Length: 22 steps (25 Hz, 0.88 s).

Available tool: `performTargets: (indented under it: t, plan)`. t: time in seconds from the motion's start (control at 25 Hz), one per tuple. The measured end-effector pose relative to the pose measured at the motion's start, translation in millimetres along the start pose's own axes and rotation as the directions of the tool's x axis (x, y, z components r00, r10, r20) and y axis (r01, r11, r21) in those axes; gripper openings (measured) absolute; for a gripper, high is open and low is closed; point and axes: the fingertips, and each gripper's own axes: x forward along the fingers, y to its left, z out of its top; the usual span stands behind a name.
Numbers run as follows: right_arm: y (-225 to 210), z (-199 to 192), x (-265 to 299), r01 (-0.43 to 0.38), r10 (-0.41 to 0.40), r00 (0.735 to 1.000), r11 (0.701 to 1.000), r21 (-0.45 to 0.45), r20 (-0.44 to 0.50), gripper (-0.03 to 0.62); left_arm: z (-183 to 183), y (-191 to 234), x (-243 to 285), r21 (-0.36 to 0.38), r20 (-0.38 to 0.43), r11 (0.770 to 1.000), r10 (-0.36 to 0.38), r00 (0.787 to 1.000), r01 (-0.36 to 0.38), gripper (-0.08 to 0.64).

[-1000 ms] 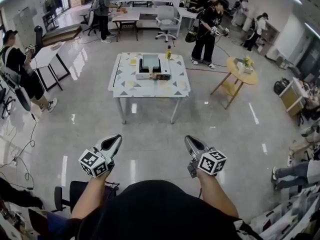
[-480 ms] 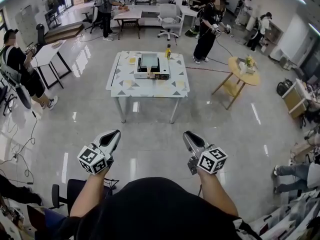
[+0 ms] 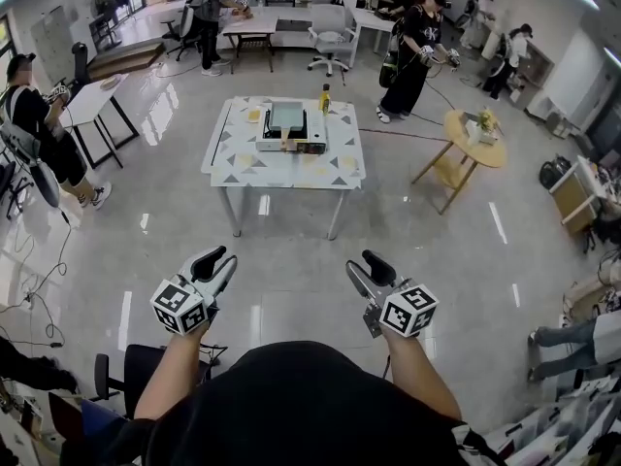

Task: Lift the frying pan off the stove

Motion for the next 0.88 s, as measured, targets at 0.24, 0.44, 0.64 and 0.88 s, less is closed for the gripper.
performTargets:
  t: [0.24,0.44,0.64,0.88]
  plan:
    - [-19,5,0,-0.010,0.010,1.000,0.999,-0.034,0.005,0.302,-8,-2,15,-0.005,-0.020,0.999,0.031,0.999,-0.031,0.166]
    - [-30,-2,5,-0.040,0.039,0.999,0.998,-0.053,-0.021,0.330,-15,-6,23,-0.007,-0.037,0.999,0.053,0.998,-0.053,0.178]
    - [-42,-10,8,-0.074,0.071,0.996,0.996,-0.045,-0.047,0.334,-20,-12,34,-0.014,-0.044,0.997,0.077,0.996,-0.077,0.184]
    - [-47,-14,7,-0.101,0.099,0.993,0.994,-0.037,-0.063,0.336,-27,-23,35,-0.014,-0.061,0.995,0.093,0.994,-0.094,0.193]
